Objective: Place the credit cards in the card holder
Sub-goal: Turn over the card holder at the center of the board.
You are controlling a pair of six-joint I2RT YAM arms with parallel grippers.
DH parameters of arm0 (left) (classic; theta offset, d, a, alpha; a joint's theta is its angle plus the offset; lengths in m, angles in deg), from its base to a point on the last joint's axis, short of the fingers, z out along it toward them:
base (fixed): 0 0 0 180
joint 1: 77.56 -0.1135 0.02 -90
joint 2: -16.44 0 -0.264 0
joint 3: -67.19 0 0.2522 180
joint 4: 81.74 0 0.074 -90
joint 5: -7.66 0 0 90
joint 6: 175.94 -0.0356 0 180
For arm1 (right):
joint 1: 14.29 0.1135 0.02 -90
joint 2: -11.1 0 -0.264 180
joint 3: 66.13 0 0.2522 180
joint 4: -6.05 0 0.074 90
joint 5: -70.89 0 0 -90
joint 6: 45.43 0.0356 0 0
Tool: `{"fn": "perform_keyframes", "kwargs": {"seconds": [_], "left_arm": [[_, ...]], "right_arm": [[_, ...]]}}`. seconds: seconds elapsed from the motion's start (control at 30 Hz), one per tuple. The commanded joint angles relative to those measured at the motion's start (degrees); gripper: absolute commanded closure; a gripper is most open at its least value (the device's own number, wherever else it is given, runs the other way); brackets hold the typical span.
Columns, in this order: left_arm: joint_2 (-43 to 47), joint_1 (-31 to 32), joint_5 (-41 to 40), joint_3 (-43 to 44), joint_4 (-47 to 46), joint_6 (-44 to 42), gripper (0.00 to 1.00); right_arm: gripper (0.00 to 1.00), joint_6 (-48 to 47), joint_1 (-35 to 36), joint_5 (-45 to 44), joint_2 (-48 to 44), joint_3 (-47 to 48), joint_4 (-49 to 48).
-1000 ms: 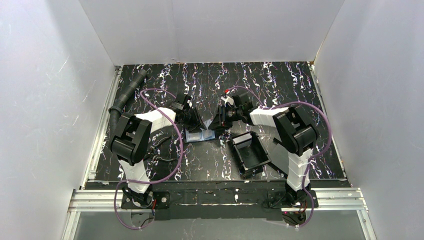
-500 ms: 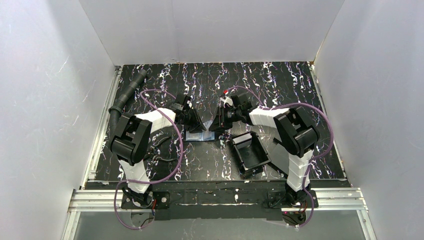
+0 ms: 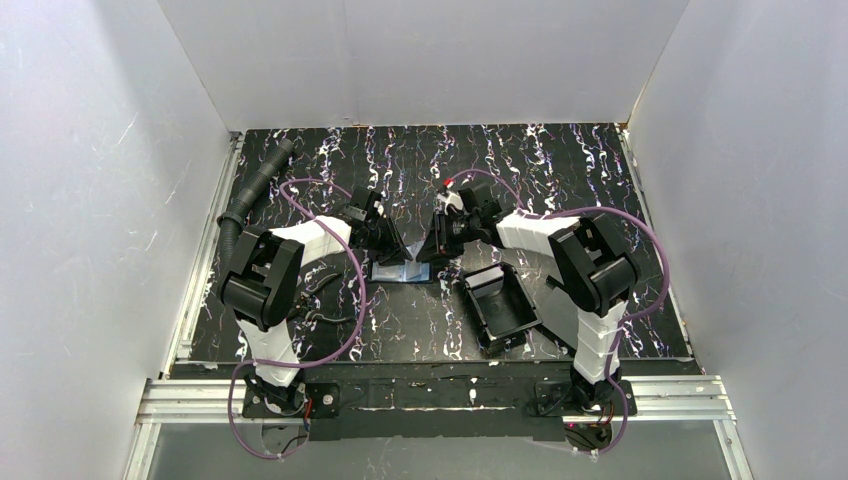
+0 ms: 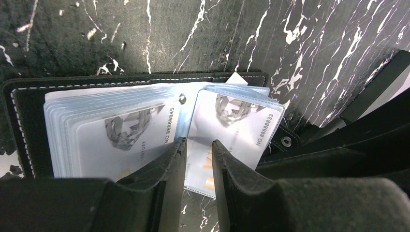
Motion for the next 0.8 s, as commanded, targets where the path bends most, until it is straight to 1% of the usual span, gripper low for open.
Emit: {"fn": "perform_keyframes", "kwargs": {"seconds": [0.0, 0.17, 0.3, 0.43, 0.67, 0.77], "left_arm": [[0.1, 0.4, -0.2, -0.9, 1.1, -0.3, 0.75], [0.3, 0.4, -0.1, -1.1, 1.0, -0.2, 0.75], [0.4, 0.4, 0.0, -1.1, 1.0, -0.2, 0.75], [0.4, 0.4, 0.1, -1.1, 0.8, -0.1, 0.75], [0.6, 0.4, 0.3, -1.2, 0.6, -0.1, 0.76], [1.0, 0.4, 0.5, -1.0, 0.9, -0.1, 0.76]], "right_arm": [[0.69, -2.3, 1.6, 0.1, -2.6, 4.9, 1.6], [0.69, -1.8, 2.1, 0.2, -1.4, 6.1, 1.2], [0.72, 0.7, 2.1, -0.2, -0.9, 5.4, -1.1], [0.73, 2.6, 2.1, -2.0, -0.2, 5.1, -1.3], [0.73, 4.3, 2.2, -2.5, 1.0, 4.6, -2.7], [0.79, 3.6, 2.2, -3.1, 0.8, 4.8, -2.0]]}}
